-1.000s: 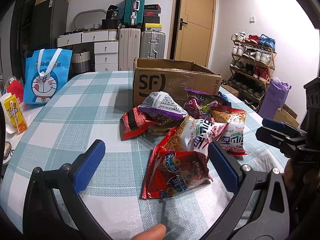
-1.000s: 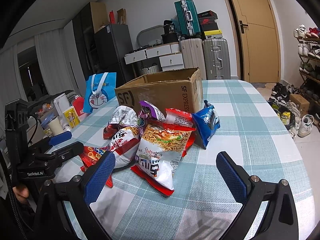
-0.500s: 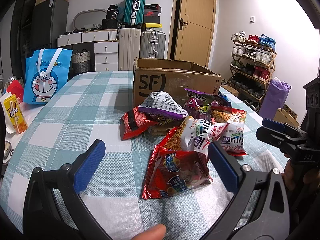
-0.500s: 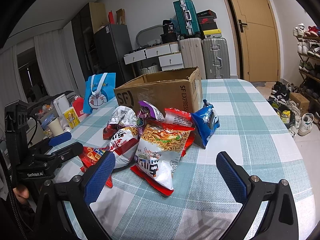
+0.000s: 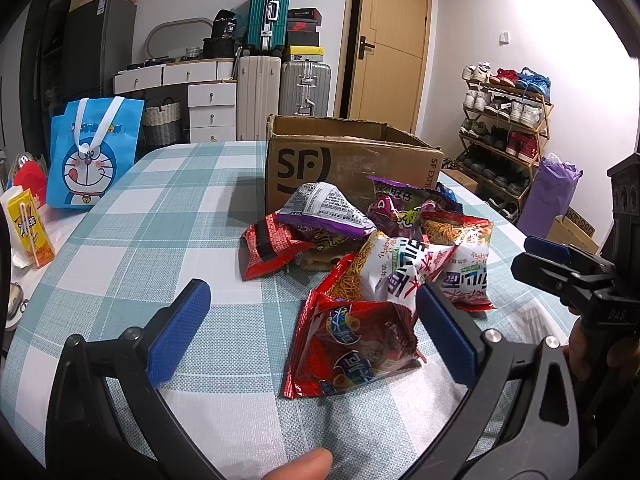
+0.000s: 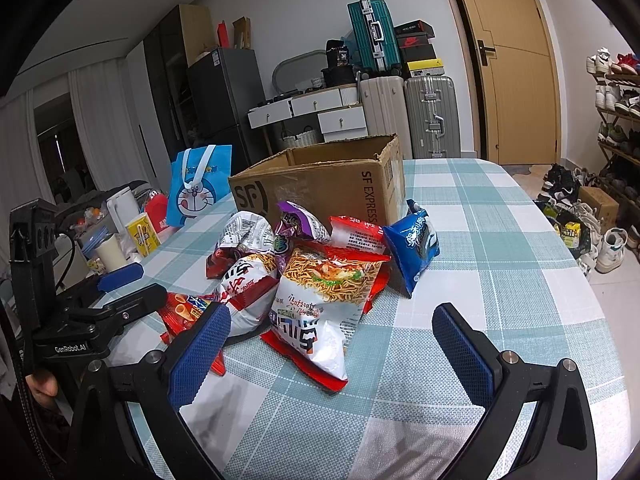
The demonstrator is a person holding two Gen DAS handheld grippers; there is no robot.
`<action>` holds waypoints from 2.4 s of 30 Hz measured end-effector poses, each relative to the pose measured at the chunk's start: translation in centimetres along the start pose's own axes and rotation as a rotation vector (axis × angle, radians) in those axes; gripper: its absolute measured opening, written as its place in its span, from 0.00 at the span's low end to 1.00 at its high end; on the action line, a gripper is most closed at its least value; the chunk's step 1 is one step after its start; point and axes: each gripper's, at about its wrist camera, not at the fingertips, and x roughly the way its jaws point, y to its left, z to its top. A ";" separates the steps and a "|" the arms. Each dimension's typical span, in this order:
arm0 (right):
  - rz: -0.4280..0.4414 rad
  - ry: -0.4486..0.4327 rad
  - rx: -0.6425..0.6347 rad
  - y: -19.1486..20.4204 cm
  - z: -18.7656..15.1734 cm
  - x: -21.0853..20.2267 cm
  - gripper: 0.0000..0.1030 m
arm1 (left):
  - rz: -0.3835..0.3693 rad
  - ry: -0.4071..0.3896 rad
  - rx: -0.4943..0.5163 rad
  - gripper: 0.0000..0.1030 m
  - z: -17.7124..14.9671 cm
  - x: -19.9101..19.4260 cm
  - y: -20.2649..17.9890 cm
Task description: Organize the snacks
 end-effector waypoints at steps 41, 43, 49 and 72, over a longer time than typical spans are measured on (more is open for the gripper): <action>-0.037 0.292 -0.001 0.2 1.8 7.7 0.84 | -0.114 0.219 0.014 0.86 0.0 3.2 -0.7; -0.014 0.317 0.022 0.0 1.8 8.3 0.82 | -0.126 0.227 0.013 0.83 -0.1 3.4 -0.9; 0.025 0.319 0.060 -0.4 1.8 8.7 0.68 | -0.157 0.264 0.011 0.56 0.0 4.1 -1.2; 0.011 0.164 0.071 -1.8 2.1 2.4 0.48 | -0.193 0.184 -0.043 0.37 1.2 0.6 -0.4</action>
